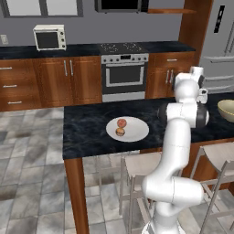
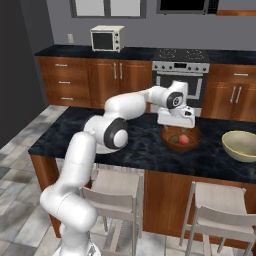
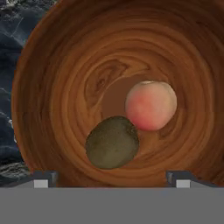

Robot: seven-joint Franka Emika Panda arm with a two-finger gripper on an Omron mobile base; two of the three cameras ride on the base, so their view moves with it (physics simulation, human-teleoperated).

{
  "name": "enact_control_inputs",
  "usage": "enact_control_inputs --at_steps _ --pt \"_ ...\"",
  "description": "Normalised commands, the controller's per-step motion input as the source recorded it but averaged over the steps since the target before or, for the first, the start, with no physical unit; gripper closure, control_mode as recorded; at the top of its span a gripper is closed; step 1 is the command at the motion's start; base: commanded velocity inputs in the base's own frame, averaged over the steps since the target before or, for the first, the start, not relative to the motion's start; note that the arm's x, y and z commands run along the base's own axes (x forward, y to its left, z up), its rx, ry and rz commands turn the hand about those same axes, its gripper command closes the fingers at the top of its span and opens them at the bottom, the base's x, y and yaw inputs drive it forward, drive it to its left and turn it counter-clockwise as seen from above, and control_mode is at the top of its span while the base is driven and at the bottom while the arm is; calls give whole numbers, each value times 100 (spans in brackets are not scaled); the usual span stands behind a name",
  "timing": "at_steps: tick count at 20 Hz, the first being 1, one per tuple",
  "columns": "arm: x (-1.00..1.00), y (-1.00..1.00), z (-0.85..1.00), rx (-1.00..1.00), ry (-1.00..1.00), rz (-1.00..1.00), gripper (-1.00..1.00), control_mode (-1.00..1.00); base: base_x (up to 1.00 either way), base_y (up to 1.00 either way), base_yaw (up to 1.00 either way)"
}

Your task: Take the fruits from the plate on the dining counter and place two fruits in each bowl.

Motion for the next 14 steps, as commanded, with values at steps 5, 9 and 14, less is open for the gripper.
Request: enact_control_inputs --at_steps 5,9,14 --pt "-42 78 73 0 -5 0 -100 -100 0 0 0" --pt "-60 100 66 -6 -16 0 -100 -100 0 0 0" --pt "-38 100 44 -3 -3 0 -100 -100 0 0 0"
